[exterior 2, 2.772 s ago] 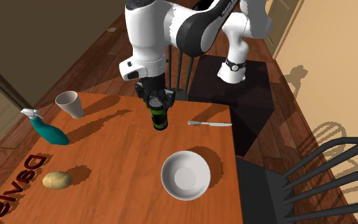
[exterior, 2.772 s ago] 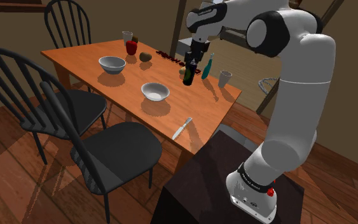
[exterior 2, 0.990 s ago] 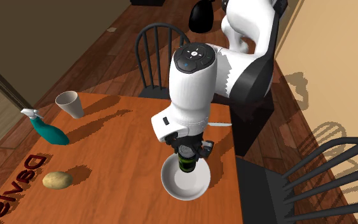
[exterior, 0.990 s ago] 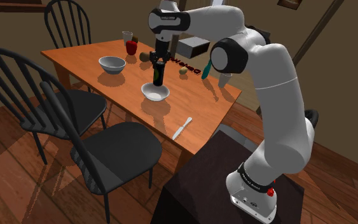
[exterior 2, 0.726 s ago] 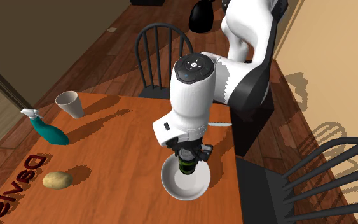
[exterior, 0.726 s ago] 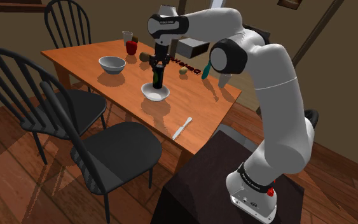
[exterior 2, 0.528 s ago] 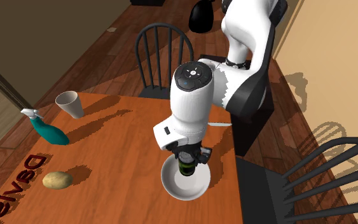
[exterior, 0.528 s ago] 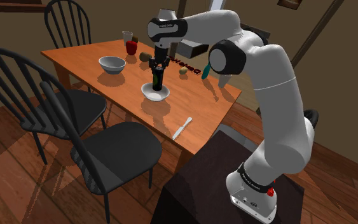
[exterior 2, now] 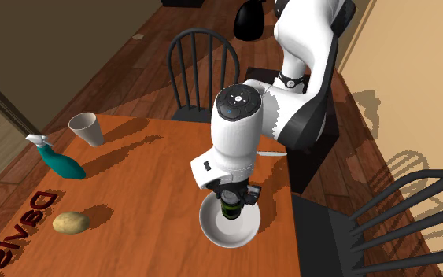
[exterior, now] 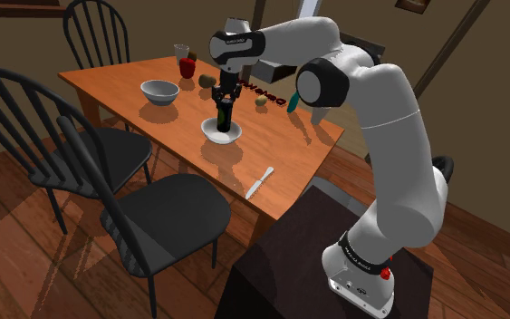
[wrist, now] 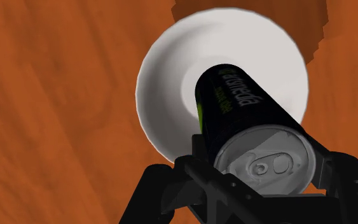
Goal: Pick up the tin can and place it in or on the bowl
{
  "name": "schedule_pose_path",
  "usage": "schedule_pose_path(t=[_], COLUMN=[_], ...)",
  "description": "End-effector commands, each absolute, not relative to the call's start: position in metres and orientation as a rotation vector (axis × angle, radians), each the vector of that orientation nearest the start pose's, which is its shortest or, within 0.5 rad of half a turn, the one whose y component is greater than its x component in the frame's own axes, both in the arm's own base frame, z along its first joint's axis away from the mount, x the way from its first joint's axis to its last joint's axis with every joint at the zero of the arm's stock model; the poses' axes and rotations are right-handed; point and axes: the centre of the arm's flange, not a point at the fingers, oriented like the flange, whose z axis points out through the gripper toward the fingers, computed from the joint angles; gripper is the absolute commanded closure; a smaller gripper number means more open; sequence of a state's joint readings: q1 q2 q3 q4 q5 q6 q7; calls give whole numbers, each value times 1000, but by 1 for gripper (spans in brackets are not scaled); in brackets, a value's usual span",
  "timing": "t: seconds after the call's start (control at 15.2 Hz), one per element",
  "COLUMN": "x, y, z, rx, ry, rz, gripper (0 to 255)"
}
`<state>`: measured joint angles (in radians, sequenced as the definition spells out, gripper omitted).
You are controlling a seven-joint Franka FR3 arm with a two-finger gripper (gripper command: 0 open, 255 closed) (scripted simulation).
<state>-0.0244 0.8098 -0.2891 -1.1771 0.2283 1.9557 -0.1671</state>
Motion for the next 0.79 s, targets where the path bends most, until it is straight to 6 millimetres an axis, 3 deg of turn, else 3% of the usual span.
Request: schedule_pose_path(t=[0.0, 0.07, 0.13, 0.46, 0.73], x=[739, 739, 739, 739, 739], y=[-158, -158, -158, -158, -159], z=[317, 317, 317, 317, 367], rx=[-3130, -3130, -3130, -3130, -3130], ry=[230, 230, 230, 230, 230], rz=[-1, -1, -1, -1, -1], gripper=[255, 255, 0, 0, 0])
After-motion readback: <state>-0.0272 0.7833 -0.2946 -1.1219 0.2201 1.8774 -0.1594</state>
